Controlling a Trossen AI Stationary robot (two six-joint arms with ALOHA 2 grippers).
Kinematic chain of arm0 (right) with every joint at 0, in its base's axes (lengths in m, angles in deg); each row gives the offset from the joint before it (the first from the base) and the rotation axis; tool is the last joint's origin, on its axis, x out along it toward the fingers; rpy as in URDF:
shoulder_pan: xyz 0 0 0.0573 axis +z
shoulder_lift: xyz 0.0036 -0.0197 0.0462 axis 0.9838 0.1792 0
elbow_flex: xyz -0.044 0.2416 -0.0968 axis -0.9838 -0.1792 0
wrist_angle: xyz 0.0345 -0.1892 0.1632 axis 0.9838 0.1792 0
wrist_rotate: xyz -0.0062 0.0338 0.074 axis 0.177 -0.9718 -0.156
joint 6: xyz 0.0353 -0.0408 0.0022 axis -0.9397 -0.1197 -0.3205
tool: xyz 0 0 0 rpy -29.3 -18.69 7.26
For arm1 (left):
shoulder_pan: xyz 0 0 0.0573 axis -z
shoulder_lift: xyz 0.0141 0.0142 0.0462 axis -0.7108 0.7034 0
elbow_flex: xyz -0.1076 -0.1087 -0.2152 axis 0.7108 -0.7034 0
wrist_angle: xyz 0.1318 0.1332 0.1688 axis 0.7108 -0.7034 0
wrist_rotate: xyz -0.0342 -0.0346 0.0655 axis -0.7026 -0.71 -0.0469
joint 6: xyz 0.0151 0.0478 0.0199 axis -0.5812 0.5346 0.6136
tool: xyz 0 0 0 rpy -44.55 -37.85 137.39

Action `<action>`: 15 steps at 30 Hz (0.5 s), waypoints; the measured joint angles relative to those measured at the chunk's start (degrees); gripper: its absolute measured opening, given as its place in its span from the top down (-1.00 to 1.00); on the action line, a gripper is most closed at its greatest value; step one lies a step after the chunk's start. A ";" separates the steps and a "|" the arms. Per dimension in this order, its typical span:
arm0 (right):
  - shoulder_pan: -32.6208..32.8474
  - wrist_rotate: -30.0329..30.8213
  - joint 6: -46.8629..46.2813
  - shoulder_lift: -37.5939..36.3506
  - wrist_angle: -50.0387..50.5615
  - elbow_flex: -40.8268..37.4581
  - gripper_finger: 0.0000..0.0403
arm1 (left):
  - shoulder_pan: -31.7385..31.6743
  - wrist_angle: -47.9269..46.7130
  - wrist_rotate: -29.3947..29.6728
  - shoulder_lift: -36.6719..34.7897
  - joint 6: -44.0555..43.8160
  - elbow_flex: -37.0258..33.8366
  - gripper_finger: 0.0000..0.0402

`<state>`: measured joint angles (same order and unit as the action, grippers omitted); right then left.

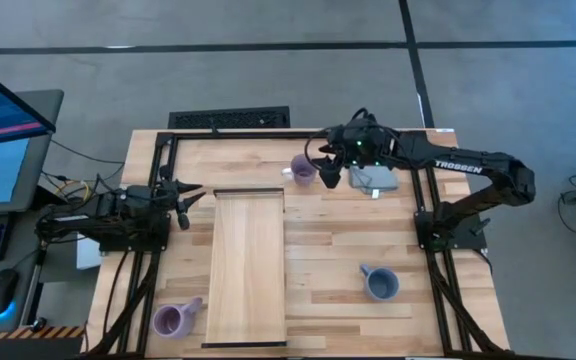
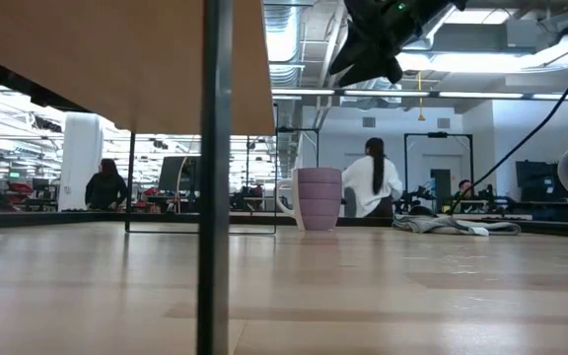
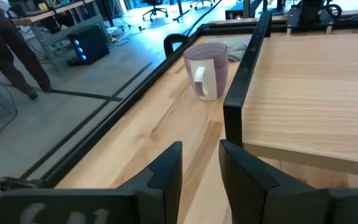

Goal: Stack small to large cups/mugs on shelf
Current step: Put the blue mug on the shelf

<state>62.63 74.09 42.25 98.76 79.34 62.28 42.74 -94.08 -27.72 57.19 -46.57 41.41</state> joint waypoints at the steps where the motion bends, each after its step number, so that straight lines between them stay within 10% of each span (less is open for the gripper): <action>1: 0.06 0.00 0.21 0.00 0.00 0.01 -0.12 | 0.00 0.00 0.00 0.00 0.00 0.01 0.51; 15: 0.05 0.02 0.42 -0.02 0.00 -0.02 -0.12 | 0.02 0.00 0.00 0.00 0.00 0.00 0.51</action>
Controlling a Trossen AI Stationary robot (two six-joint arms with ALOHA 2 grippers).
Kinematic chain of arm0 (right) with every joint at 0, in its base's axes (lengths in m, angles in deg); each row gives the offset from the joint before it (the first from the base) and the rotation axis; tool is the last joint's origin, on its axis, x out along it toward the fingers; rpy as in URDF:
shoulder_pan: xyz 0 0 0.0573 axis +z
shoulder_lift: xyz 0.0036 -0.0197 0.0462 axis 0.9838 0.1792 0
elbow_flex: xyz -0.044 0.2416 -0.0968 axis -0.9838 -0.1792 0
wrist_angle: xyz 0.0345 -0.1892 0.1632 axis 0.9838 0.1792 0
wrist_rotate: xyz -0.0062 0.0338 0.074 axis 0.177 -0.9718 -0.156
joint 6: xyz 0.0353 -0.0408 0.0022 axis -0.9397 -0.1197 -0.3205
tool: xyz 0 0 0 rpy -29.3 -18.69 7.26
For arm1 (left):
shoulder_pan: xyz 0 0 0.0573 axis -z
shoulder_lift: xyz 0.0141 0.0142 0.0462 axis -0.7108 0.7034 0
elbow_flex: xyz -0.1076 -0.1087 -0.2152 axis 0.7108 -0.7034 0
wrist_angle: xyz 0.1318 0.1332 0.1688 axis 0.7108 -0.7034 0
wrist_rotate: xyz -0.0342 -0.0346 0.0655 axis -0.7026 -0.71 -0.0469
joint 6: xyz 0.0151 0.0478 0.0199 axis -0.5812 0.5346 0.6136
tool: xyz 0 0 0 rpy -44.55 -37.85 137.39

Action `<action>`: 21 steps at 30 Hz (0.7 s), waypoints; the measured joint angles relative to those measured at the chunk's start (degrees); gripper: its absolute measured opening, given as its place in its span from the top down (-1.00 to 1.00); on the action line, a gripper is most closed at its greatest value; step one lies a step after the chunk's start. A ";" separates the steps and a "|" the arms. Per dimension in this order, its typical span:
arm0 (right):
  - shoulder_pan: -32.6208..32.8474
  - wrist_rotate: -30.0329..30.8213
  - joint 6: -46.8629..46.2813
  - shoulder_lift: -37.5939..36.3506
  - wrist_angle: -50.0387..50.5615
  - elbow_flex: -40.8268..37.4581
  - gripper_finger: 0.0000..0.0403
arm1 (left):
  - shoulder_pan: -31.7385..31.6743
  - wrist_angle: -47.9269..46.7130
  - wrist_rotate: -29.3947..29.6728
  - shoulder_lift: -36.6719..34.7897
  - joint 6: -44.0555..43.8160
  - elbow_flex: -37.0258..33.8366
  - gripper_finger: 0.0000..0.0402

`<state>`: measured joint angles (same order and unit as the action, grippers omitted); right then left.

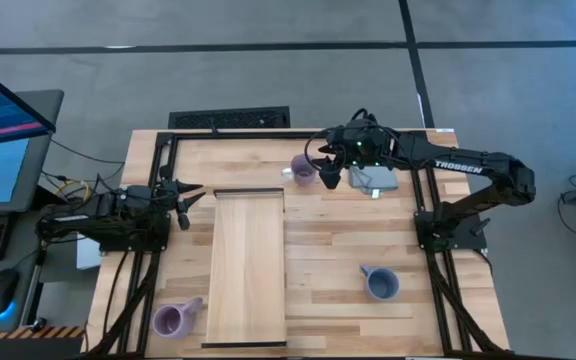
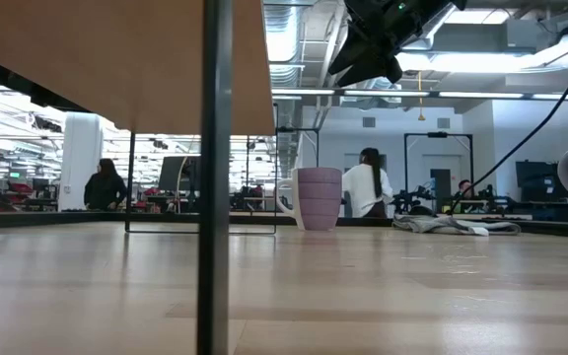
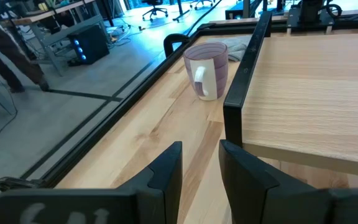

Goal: Stack small to large cups/mugs on shelf
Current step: Put the blue mug on the shelf

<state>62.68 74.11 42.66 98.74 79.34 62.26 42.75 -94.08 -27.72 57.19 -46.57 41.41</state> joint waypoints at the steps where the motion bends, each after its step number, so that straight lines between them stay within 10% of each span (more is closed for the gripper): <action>1: 0.00 0.00 0.02 0.00 -0.01 0.00 -0.12 | 0.00 0.01 0.00 0.00 0.00 0.00 0.51; 21: 0.91 -0.01 -0.07 0.00 -0.04 -0.07 -0.12 | 0.00 0.02 -0.01 0.00 0.00 0.02 0.51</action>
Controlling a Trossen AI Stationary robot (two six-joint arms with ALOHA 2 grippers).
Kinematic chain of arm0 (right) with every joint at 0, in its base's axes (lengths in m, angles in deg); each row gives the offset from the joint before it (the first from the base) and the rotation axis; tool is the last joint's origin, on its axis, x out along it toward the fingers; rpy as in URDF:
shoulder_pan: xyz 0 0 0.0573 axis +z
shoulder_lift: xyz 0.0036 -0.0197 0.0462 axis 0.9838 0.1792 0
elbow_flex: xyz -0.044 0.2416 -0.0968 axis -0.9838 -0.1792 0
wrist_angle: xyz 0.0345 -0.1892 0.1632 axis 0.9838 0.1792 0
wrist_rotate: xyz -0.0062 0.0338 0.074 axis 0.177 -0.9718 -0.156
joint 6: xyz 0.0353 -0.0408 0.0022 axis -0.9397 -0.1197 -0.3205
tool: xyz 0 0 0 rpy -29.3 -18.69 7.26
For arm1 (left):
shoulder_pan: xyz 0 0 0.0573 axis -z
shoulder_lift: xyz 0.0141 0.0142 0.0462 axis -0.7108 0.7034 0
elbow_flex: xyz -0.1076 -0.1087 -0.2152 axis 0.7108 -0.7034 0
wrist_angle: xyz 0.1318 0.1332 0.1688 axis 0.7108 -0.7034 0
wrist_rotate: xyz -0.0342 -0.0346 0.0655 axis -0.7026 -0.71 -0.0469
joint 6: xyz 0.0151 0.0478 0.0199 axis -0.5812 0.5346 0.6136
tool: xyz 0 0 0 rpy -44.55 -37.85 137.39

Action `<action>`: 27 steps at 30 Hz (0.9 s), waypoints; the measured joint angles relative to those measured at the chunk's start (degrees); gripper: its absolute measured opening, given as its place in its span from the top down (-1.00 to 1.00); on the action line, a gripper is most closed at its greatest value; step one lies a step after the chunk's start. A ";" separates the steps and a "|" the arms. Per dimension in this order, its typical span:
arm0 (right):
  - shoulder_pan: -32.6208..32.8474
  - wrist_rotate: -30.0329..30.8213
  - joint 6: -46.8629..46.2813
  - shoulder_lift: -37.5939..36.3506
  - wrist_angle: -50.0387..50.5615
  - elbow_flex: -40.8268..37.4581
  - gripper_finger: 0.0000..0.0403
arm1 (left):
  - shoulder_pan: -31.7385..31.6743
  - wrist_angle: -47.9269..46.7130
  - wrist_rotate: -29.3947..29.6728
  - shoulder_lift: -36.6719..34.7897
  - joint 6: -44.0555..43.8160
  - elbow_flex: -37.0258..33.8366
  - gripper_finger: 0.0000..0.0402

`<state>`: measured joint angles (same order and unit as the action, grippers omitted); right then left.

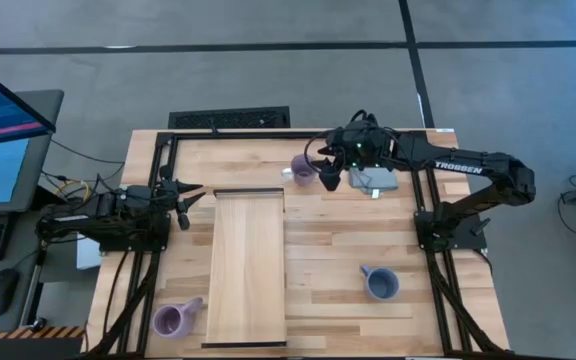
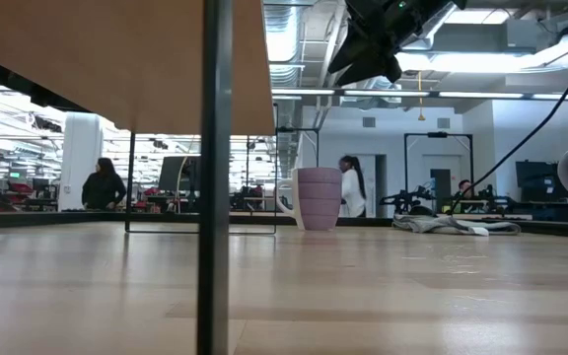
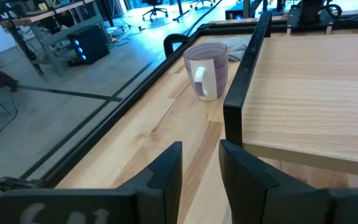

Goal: Stack small to large cups/mugs on shelf
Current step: Put the blue mug on the shelf

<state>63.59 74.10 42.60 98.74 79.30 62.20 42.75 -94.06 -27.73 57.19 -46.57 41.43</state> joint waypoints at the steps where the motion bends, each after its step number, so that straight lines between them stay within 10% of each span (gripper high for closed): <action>1: 0.14 0.01 0.00 0.00 0.00 0.00 -0.12 | -0.01 0.00 0.00 0.00 0.00 0.00 0.51; 27: -0.65 0.01 1.62 0.00 0.07 -0.02 -0.12 | 0.00 0.00 0.12 0.00 -0.01 0.00 0.51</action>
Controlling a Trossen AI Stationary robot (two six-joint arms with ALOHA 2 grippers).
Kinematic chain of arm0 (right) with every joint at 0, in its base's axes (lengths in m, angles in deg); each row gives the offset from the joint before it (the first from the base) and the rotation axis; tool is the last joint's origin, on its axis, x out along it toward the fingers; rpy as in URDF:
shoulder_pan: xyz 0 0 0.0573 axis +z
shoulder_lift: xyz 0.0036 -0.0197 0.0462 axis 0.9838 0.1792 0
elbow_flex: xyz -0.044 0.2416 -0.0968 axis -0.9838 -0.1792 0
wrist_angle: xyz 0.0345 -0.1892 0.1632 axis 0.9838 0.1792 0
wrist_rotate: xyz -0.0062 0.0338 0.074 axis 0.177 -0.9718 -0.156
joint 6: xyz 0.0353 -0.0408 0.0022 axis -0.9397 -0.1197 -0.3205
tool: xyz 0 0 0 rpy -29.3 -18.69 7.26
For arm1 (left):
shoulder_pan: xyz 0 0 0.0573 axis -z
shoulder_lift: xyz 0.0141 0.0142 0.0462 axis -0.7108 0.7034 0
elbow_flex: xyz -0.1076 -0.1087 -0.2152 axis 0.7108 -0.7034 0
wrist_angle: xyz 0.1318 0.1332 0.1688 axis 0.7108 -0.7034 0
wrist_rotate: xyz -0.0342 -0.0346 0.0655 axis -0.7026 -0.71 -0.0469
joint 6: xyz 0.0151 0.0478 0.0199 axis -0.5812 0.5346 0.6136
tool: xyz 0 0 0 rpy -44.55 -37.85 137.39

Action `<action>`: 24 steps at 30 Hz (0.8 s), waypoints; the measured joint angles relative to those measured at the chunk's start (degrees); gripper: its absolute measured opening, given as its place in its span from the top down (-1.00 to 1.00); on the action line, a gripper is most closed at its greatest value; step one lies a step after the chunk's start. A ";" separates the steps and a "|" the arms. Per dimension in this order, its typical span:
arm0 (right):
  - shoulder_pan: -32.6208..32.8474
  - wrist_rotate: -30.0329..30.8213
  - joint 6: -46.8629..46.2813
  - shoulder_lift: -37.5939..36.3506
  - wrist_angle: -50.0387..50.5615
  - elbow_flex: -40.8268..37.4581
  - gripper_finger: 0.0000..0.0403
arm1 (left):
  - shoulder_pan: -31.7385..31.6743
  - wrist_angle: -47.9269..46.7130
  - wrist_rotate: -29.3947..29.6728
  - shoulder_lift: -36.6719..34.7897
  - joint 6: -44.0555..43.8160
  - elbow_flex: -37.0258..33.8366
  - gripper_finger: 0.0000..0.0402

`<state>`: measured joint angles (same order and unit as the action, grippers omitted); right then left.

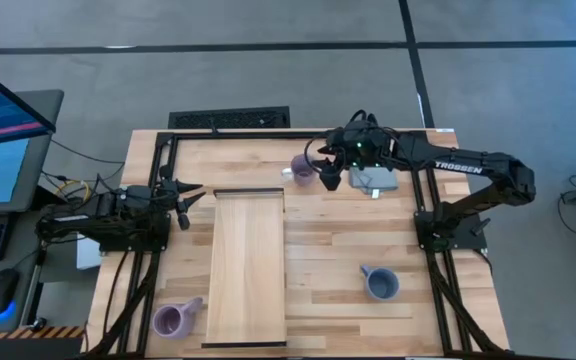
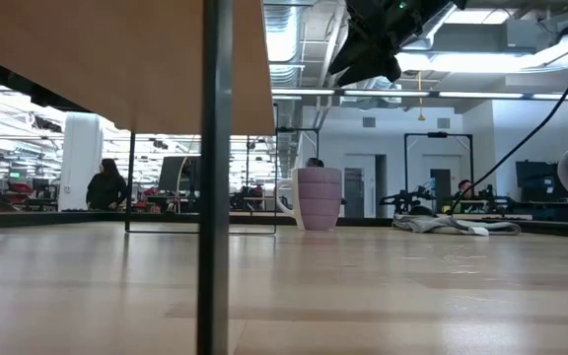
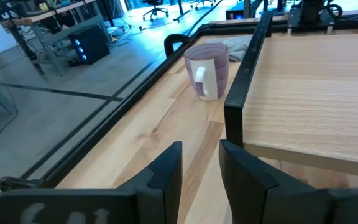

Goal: Stack small to large cups/mugs on shelf
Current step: Put the blue mug on the shelf

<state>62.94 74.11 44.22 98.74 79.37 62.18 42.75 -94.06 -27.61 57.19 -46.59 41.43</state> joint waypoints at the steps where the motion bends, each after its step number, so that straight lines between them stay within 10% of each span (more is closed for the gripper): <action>1: -0.40 0.00 0.03 0.00 0.01 0.00 -0.12 | 0.00 0.00 0.00 0.00 0.01 0.00 0.51; 24: -2.05 -0.04 4.04 -0.02 9.76 0.00 -0.12 | 0.00 8.57 -7.61 0.00 0.22 -1.98 0.51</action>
<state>60.89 74.07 48.26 98.71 89.13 62.18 42.75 -85.49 -35.23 57.19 -46.36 39.45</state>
